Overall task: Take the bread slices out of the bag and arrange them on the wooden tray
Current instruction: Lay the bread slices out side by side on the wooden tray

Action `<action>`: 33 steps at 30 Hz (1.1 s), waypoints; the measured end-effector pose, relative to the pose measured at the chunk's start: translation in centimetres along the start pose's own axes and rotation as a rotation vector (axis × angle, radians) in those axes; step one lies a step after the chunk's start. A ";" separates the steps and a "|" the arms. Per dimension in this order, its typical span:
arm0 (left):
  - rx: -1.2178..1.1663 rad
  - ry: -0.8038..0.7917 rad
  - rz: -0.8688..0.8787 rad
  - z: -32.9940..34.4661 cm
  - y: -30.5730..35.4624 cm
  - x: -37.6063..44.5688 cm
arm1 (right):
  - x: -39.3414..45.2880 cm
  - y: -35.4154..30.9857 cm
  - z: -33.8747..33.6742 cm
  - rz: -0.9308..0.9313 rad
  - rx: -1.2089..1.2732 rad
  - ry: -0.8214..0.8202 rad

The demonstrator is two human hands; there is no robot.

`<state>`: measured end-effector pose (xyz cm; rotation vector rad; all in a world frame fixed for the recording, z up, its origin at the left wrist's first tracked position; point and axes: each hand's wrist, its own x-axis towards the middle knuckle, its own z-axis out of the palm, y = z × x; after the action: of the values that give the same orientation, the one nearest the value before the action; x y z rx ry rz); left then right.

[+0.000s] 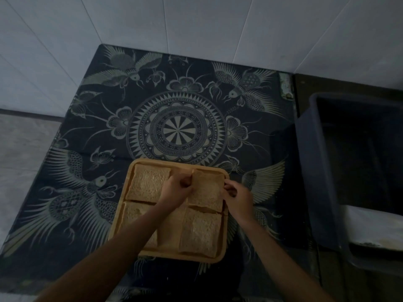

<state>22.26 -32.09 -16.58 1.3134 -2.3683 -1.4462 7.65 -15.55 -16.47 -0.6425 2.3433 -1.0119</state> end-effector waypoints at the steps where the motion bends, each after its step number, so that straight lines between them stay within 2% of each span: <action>1: -0.006 0.004 -0.003 0.0 0.0 0.0 | 0.0 0.0 0.0 -0.001 -0.001 -0.005; 7: -0.034 0.005 0.007 -0.3 0.3 -0.4 | -0.3 -0.4 -0.4 0.002 0.002 -0.033; 16: 0.013 0.004 -0.047 -1.0 -0.7 -3.1 | -4.4 -0.1 -1.1 0.123 0.195 -0.042; 23: 0.075 -0.054 -0.156 -0.3 -2.2 -6.6 | -8.9 1.7 -0.4 0.193 0.112 -0.045; 27: -0.001 -0.080 -0.182 0.9 -2.9 -9.0 | -10.3 1.6 0.2 0.183 0.068 -0.031; 33: -0.057 -0.021 -0.214 1.4 -2.6 -10.4 | -11.1 1.0 0.7 0.180 0.041 -0.054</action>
<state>29.80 -24.43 -15.78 1.5856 -2.2375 -1.5762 16.33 -8.70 -14.82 -0.4286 2.2801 -0.9473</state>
